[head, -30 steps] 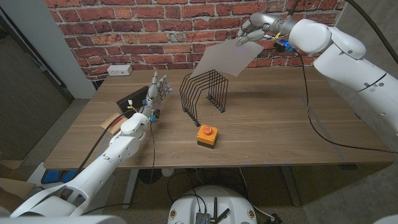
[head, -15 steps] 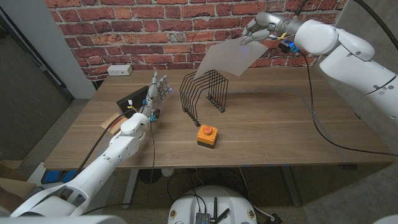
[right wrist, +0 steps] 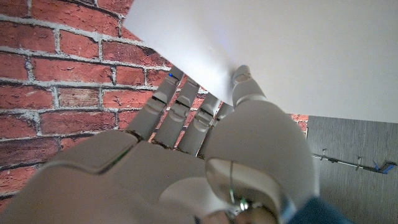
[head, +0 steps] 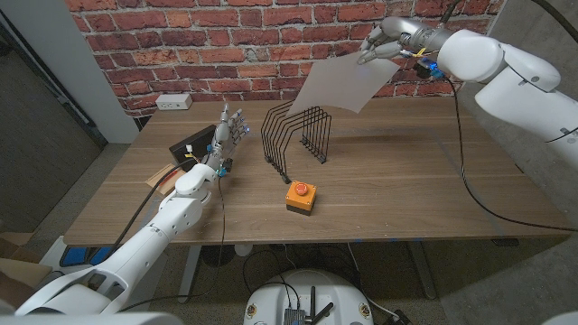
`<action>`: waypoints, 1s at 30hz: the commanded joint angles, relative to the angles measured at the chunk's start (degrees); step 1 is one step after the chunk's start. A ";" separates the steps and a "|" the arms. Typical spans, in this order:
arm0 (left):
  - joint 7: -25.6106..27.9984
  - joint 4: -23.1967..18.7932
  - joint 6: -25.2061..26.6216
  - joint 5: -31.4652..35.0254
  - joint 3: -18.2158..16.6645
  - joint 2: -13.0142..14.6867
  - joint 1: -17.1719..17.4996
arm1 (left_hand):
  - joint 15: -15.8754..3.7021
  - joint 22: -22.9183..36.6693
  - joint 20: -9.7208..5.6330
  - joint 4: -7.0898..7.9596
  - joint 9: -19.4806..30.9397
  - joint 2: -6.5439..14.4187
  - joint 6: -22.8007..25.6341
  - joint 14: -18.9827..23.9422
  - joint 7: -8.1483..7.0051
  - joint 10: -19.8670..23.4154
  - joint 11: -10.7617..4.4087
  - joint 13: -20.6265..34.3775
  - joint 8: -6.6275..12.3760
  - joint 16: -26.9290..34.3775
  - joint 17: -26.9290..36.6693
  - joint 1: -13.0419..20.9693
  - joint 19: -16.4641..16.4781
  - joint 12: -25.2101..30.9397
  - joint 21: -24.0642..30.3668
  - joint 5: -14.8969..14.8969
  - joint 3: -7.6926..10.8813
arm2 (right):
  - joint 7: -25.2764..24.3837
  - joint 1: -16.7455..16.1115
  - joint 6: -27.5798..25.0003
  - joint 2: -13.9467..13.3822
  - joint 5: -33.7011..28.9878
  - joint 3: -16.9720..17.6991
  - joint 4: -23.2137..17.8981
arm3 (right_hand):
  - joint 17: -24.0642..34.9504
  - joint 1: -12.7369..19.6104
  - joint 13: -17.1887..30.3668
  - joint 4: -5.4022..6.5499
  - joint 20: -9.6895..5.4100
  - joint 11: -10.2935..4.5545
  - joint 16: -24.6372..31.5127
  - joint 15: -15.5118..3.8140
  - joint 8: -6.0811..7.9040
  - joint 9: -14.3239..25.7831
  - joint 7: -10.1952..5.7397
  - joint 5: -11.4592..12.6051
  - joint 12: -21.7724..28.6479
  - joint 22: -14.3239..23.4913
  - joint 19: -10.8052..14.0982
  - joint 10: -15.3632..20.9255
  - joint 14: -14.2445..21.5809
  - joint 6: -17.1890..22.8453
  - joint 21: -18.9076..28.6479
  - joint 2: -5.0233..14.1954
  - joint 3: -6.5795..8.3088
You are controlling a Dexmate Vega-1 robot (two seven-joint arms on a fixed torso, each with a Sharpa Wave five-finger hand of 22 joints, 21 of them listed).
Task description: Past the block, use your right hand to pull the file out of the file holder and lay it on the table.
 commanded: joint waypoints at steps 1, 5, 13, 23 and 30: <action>0.03 -0.04 0.07 0.00 0.00 0.01 0.02 | -0.04 0.33 -0.08 0.31 0.17 0.81 -0.04 0.48 -0.31 -0.13 -0.39 0.19 0.36 0.37 0.18 -0.01 0.45 0.43 0.46 0.09 -0.28 | -2.44 -3.55 -3.03 -3.45 2.35 3.32 -3.28 | 0.12 -0.48 0.13 -0.14 -7.79 -0.01 0.33 -5.53 -0.23 0.20 0.24 -0.16 -0.01 0.07 0.02 -0.26 -0.09 0.17 0.25 0.07 0.17; 0.03 -0.03 0.07 0.00 0.00 0.00 0.02 | -0.03 0.33 -0.07 0.31 0.17 0.81 -0.03 0.47 -0.31 -0.14 -0.46 0.19 0.36 0.37 0.18 -0.01 0.45 0.43 0.46 0.09 -0.29 | -2.67 -4.45 -3.86 -4.59 3.51 4.30 -4.03 | 0.14 -0.43 0.12 -0.18 -7.78 -0.01 0.34 -5.62 -0.25 0.20 0.24 -0.15 -0.01 0.07 0.02 -0.28 -0.08 0.19 0.26 0.12 0.22; 0.04 -0.03 0.07 0.01 0.01 -0.01 0.02 | -0.05 0.33 -0.09 0.31 0.18 0.81 0.01 0.47 -0.31 -0.12 -0.45 0.19 0.38 0.37 0.18 -0.01 0.47 0.43 0.47 0.09 -0.30 | -3.49 -6.40 -5.93 -6.83 5.58 6.04 -5.50 | 0.15 -0.52 0.13 -0.16 -7.77 0.00 0.34 -5.54 -0.30 0.20 0.28 -0.16 0.00 0.07 0.02 -0.33 -0.09 0.15 0.28 0.12 0.22; 0.03 -0.02 0.06 0.01 0.01 -0.01 0.02 | -0.05 0.33 -0.09 0.31 0.18 0.81 0.01 0.48 -0.31 -0.15 -0.53 0.19 0.37 0.37 0.18 -0.01 0.47 0.42 0.47 0.09 -0.32 | -5.96 -9.81 -9.17 -9.42 8.44 8.94 -7.44 | 0.23 -0.62 0.20 -0.16 -7.77 0.00 0.40 -5.50 -0.35 0.21 0.37 -0.17 0.10 0.07 0.05 -0.23 -0.05 0.18 0.31 0.09 0.19; 0.00 0.01 0.07 -0.01 0.00 0.01 -0.01 | -0.05 0.33 -0.09 0.31 0.18 0.82 0.01 0.48 -0.32 -0.12 -0.52 0.19 0.37 0.38 0.18 -0.02 0.48 0.44 0.47 0.09 -0.33 | -8.28 -11.68 -12.24 -10.91 9.70 10.42 -8.81 | 0.24 -0.62 0.18 -0.20 -7.77 0.01 0.36 -5.54 -0.41 0.21 0.46 -0.16 0.04 0.06 0.06 -0.38 -0.15 0.15 0.34 0.11 0.23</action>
